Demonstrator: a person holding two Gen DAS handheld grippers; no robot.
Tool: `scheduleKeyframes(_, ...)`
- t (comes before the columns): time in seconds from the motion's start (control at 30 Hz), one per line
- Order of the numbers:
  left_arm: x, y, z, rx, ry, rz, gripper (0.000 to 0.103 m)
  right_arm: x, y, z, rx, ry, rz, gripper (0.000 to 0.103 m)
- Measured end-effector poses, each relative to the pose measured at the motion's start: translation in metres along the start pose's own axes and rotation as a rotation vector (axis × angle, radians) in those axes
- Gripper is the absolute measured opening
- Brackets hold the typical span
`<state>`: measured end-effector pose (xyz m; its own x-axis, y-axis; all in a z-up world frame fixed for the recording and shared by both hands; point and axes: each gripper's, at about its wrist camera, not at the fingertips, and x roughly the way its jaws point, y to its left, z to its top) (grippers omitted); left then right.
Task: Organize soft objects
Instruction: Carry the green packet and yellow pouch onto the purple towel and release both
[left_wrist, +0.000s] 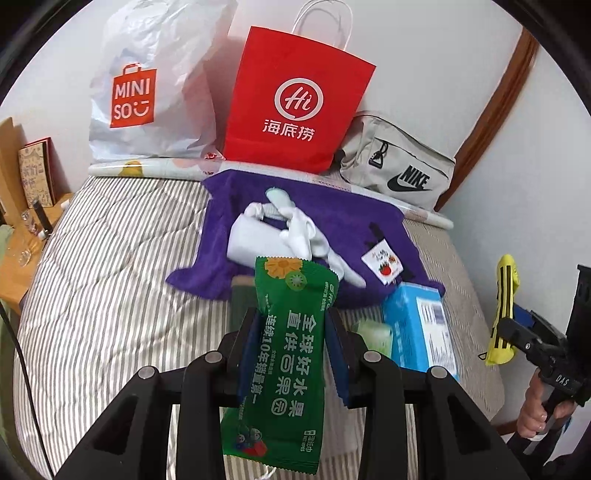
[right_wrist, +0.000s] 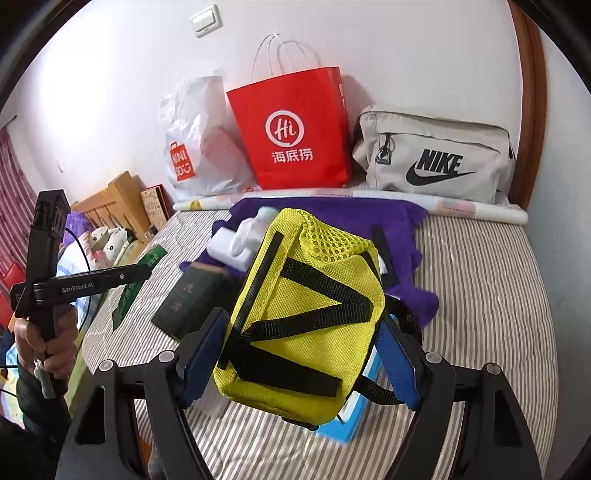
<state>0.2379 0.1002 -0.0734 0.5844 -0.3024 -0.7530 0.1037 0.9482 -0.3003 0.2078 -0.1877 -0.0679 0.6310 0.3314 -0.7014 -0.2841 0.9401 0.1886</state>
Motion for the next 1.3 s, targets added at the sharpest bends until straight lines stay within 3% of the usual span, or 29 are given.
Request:
scheduleKeyframes(0.4, 0.052, 0.007, 0.053, -0.055, 0.024, -0.045, 0.033, 0.048, -0.027, 0.037, -0.003, 0.002, 0.001, 0.078)
scheduleKeyframes(0.73, 0.092, 0.010, 0.093, -0.051, 0.029, -0.030, 0.033, 0.089, -0.039, 0.057, -0.026, 0.025, -0.007, 0.078)
scheduleKeyframes(1.3, 0.156, 0.024, 0.118, -0.105, 0.078, -0.048, 0.033, 0.157, -0.050, 0.072, -0.067, 0.113, -0.025, 0.078)
